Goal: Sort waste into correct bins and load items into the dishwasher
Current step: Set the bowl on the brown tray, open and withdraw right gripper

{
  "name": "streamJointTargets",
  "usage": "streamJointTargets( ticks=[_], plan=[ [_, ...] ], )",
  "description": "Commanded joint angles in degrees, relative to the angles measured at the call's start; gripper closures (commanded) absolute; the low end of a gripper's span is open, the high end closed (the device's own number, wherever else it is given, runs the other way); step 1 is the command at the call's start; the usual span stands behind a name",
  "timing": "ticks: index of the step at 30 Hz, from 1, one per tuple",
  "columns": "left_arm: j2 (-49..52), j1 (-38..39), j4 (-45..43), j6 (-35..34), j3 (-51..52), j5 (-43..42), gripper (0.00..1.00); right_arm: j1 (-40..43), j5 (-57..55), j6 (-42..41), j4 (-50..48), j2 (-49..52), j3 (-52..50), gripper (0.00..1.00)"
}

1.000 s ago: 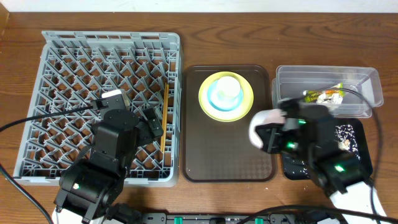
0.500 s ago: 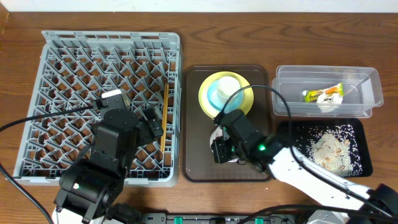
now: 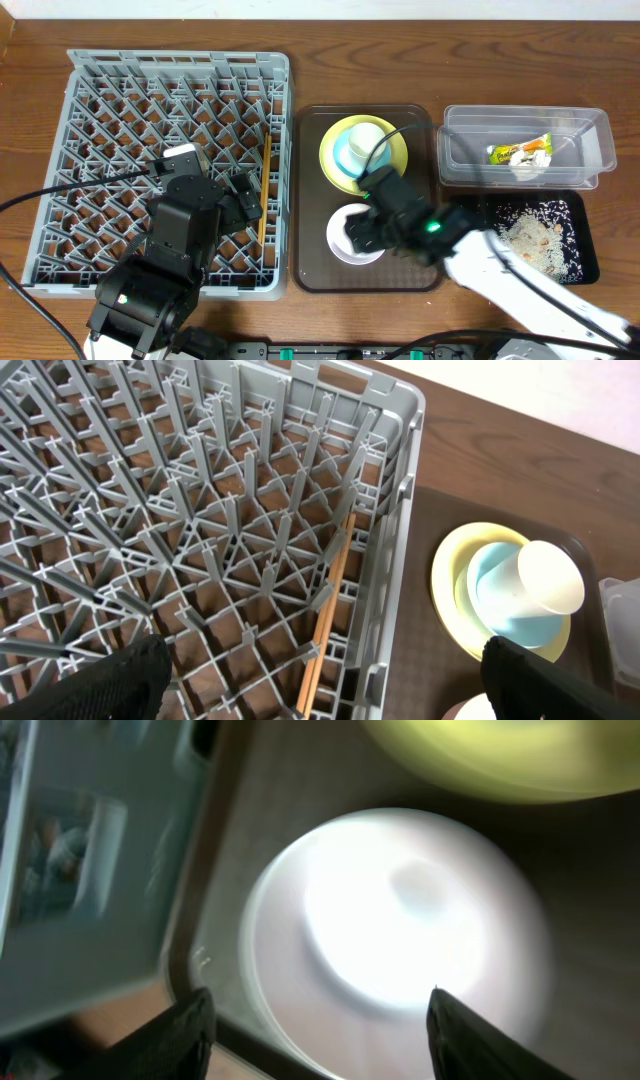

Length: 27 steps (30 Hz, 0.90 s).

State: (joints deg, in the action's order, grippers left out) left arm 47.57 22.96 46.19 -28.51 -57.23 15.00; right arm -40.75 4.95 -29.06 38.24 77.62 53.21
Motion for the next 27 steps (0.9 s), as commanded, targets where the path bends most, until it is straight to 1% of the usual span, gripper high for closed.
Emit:
streamJointTargets(
  ticks=[1,5,6,9,12,14,17,20,27],
  plan=[
    [0.02,-0.17,0.07,-0.09,-0.37,0.72,0.00,7.50,-10.14,0.87,6.19,-5.01,5.25,0.30],
    [0.02,-0.17,0.07,-0.09,-0.37,0.72,0.00,20.65,-9.22,1.09,14.08,-9.75,7.69,0.28],
    [0.02,-0.17,0.07,-0.09,-0.37,0.72,0.00,26.53,-8.46,1.99,16.59,-11.98,7.80,0.27],
    [0.02,-0.17,0.07,-0.09,-0.37,0.72,0.00,36.35,-8.55,2.45,20.37,-15.52,7.80,0.25],
    [0.02,-0.17,0.07,-0.09,-0.37,0.72,0.00,48.68,-8.46,3.43,22.73,-18.91,7.80,0.12],
    [0.02,-0.17,0.07,-0.09,-0.37,0.72,0.00,55.34,-6.71,3.41,23.58,-20.13,7.80,0.01],
    [0.02,-0.17,0.07,-0.09,-0.37,0.72,0.00,61.88,-5.57,3.41,24.20,-20.81,7.80,0.01],
    [0.02,-0.17,0.07,-0.09,-0.37,0.72,0.00,63.76,-5.92,3.43,24.41,-20.65,7.80,0.01],
    [0.02,-0.17,0.07,-0.09,-0.37,0.72,0.00,63.71,-7.26,3.41,24.57,-20.31,7.80,0.01]
  ],
)
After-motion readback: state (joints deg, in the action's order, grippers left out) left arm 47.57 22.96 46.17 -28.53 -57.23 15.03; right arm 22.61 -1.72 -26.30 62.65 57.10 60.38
